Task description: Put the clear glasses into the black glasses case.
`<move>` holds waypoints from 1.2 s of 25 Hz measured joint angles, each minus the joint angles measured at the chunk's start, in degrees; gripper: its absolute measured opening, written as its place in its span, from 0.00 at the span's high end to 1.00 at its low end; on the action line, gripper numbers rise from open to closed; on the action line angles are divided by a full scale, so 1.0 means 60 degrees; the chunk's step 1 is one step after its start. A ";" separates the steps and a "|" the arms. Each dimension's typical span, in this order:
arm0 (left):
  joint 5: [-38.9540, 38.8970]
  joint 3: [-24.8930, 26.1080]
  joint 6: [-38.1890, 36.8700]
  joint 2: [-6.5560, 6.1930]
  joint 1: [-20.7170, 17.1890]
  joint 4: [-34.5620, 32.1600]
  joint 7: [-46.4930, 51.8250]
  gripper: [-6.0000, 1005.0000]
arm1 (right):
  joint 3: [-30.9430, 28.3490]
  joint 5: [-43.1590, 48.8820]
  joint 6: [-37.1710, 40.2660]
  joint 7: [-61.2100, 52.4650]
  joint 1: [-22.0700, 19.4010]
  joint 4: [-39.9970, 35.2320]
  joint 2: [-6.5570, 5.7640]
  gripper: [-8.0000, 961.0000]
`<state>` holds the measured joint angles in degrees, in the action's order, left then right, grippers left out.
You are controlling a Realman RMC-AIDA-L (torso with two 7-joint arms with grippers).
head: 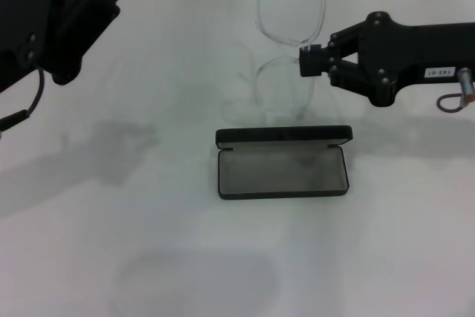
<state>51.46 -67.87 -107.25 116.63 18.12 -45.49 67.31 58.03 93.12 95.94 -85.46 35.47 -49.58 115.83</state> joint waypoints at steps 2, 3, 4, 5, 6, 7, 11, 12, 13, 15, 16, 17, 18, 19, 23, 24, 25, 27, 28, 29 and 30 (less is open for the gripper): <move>0.0044 0.0000 -0.0001 0.0008 0.0006 -0.0090 0.0063 0.86 | 0.0034 -0.0081 0.0024 0.0125 0.0058 0.0214 0.0023 0.95; 0.0083 0.0000 -0.0001 0.0022 0.0016 -0.0176 0.0125 0.86 | 0.0086 -0.0192 0.0031 0.0235 0.0091 0.0381 0.0034 0.95; 0.0247 0.0001 -0.0001 0.0079 0.0062 -0.0360 0.0251 0.86 | 0.0234 -0.0514 0.0074 0.0468 0.0159 0.0732 0.0030 0.95; 0.0313 0.0000 -0.0001 0.0106 0.0092 -0.0413 0.0280 0.86 | 0.0324 -0.0685 0.0102 0.0599 0.0203 0.0916 0.0019 0.95; 0.0313 0.0000 -0.0001 0.0106 0.0092 -0.0413 0.0280 0.86 | 0.0324 -0.0685 0.0102 0.0599 0.0203 0.0916 0.0019 0.95; 0.0391 0.0000 0.0000 0.0131 0.0131 -0.0448 0.0303 0.86 | 0.0439 -0.0848 0.0153 0.0753 0.0264 0.1117 0.0007 0.95; 0.0798 0.0024 0.0122 0.0195 0.0408 -0.0415 0.0367 0.86 | 0.0734 -0.0946 0.0335 0.1019 0.0377 0.1334 0.0023 0.95; 0.0896 0.0037 0.0181 0.0200 0.0481 -0.0402 0.0406 0.86 | 0.0897 -0.0958 0.0409 0.1079 0.0391 0.1341 0.0024 0.95; 0.0987 0.0047 0.0278 0.0199 0.0585 -0.0399 0.0474 0.86 | 0.1223 -0.0983 0.0545 0.1210 0.0410 0.1349 0.0025 0.95; 0.1098 0.0054 0.0499 0.0142 0.0733 -0.0398 0.0615 0.86 | 0.1489 -0.0990 0.0709 0.1377 0.0413 0.1329 0.0016 0.95; 0.1140 0.0056 0.0633 0.0095 0.0819 -0.0404 0.0700 0.86 | 0.1586 -0.0988 0.0823 0.1457 0.0403 0.1307 0.0011 0.95; 0.1194 0.0066 0.0762 0.0037 0.0903 -0.0413 0.0783 0.86 | 0.1648 -0.0981 0.0936 0.1521 0.0387 0.1292 0.0004 0.95; 0.1260 0.0079 0.0870 -0.0005 0.0986 -0.0416 0.0853 0.86 | 0.1689 -0.0973 0.1073 0.1587 0.0363 0.1285 -0.0006 0.95; 0.1360 0.0104 0.0998 -0.0049 0.1086 -0.0416 0.0946 0.86 | 0.1705 -0.0971 0.1195 0.1653 0.0349 0.1288 -0.0011 0.95; 0.2059 0.0379 0.1242 -0.0104 0.1494 -0.0395 0.1395 0.86 | 0.1711 -0.0970 0.1413 0.1834 0.0287 0.1340 -0.0009 0.95; 0.2236 0.0443 0.1255 -0.0092 0.1574 -0.0384 0.1468 0.86 | 0.1712 -0.0969 0.1450 0.1866 0.0273 0.1342 -0.0002 0.95; 0.2464 0.0500 0.1284 -0.0070 0.1662 -0.0372 0.1546 0.87 | 0.1713 -0.0974 0.1508 0.1898 0.0259 0.1343 0.0007 0.95; 0.2816 0.0559 0.1340 -0.0028 0.1795 -0.0355 0.1641 0.87 | 0.1715 -0.1003 0.1630 0.1954 0.0229 0.1318 0.0013 0.95; 0.2923 0.0558 0.1358 -0.0021 0.1843 -0.0354 0.1668 0.87 | 0.1715 -0.1020 0.1653 0.1966 0.0220 0.1299 0.0014 0.95; 0.2981 0.0546 0.1366 -0.0018 0.1863 -0.0352 0.1683 0.87 | 0.1713 -0.1029 0.1658 0.1968 0.0213 0.1278 0.0015 0.95; 0.3033 0.0533 0.1367 -0.0018 0.1878 -0.0353 0.1727 0.87 | 0.1709 -0.1035 0.1660 0.1968 0.0209 0.1265 0.0015 0.95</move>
<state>69.65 -64.67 -99.05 116.52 29.38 -47.61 77.67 68.29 86.91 105.90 -73.65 36.73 -41.99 115.92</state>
